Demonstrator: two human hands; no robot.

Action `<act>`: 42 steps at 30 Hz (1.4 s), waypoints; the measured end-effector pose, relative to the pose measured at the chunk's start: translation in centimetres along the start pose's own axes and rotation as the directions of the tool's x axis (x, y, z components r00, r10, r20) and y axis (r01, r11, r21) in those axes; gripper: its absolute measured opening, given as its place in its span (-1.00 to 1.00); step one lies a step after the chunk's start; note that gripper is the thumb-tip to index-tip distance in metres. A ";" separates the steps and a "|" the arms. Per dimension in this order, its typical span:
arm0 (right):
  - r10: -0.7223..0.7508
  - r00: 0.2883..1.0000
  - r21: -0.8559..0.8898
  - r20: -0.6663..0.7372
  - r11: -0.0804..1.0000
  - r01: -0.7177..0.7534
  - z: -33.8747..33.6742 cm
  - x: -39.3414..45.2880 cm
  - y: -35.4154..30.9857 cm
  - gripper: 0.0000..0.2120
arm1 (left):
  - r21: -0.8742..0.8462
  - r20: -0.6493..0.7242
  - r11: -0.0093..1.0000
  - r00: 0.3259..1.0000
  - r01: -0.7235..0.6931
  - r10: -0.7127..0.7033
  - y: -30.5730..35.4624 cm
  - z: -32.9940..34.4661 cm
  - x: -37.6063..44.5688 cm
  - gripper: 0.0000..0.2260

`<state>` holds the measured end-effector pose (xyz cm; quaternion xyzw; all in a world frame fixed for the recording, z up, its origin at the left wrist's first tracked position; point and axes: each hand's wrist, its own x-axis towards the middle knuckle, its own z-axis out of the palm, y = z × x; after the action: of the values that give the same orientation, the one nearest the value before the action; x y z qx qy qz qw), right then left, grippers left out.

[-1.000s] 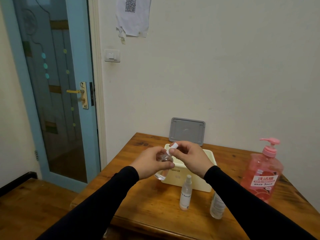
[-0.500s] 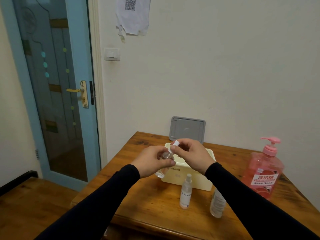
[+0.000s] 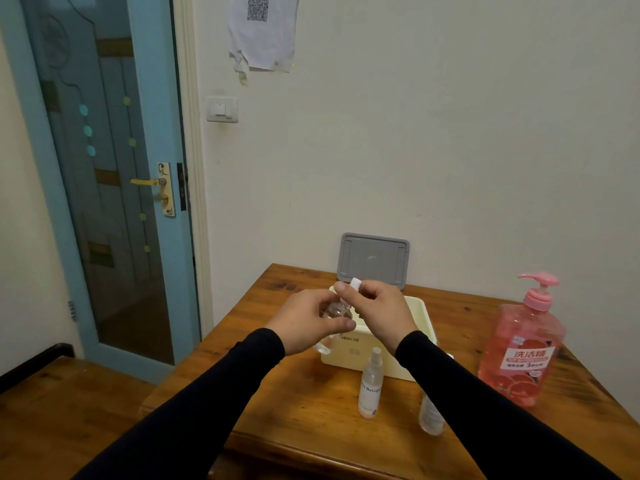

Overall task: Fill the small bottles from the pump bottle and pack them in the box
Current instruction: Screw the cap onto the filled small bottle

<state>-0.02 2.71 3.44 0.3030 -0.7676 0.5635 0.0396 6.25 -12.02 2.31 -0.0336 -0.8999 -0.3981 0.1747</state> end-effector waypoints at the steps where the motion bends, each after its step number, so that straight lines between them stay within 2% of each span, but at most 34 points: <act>1: 0.006 1.000 -0.007 -0.009 1.000 -0.006 0.1 -0.1 0.0 -0.61 | 0.003 -0.001 1.000 1.000 0.005 -0.005 0.0 0.0 0.0 -0.65; 4: -0.009 1.000 -0.030 -0.001 1.000 0.009 0.0 -0.6 0.0 -0.59 | 0.014 -0.012 1.000 1.000 0.016 -0.016 -0.3 0.1 0.0 -0.71; 9: -0.027 0.996 -0.068 0.085 0.997 0.033 -1.0 -0.5 -0.3 -0.70 | 0.013 -0.017 0.999 0.999 0.031 -0.030 -0.3 -0.3 0.2 -0.74; 12: -0.021 0.998 -0.094 0.056 0.995 0.026 -1.0 -0.6 -0.2 -0.71 | 0.026 -0.017 0.999 1.000 0.025 -0.025 -0.1 -0.3 0.3 -0.74; 16: 0.021 1.000 -0.024 -0.013 0.999 -0.022 -0.4 -0.6 0.1 -0.74 | -0.001 -0.022 1.000 1.000 0.005 -0.005 0.1 -0.1 0.1 -0.74; 20: 0.010 0.998 0.133 0.056 0.991 -0.017 -0.2 -0.4 -0.1 -0.80 | -0.014 -0.005 1.000 1.000 0.002 -0.002 0.3 0.1 0.2 -0.71; 23: 0.035 0.997 0.198 0.069 0.979 -0.048 0.2 -0.4 -0.3 -0.75 | -0.025 -0.007 1.000 1.000 -0.004 0.004 0.3 0.0 0.4 -0.76; 26: 0.076 0.995 0.202 0.060 0.975 -0.087 0.4 -0.5 -0.1 -0.67 | -0.015 -0.014 1.000 1.000 0.012 -0.012 0.2 -0.1 0.4 -0.75; 29: 0.108 0.989 0.185 0.101 0.975 -0.126 0.2 -0.5 -0.2 -0.71 | -0.002 -0.018 0.999 0.999 0.038 -0.038 0.0 -0.3 0.4 -0.77; 33: 0.053 0.996 0.061 0.076 0.996 -0.058 0.0 -0.4 -0.2 -0.74 | 0.035 -0.026 0.999 0.999 0.028 -0.028 -0.2 -0.3 0.3 -0.77; 35: 0.068 0.997 0.057 0.040 0.996 -0.070 0.1 -0.4 -0.1 -0.72 | 0.036 -0.030 0.999 0.999 0.014 -0.013 -0.1 -0.4 0.1 -0.81; 42: 0.130 0.988 0.290 0.083 0.945 -0.149 1.2 -0.5 -0.4 -0.75 | -0.045 -0.011 0.999 1.000 -0.009 0.009 0.6 0.1 0.0 -0.79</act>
<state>0.94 1.73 3.14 0.2679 -0.6951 0.6634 -0.0700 6.36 -11.60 2.67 -0.0395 -0.8894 -0.4179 0.1808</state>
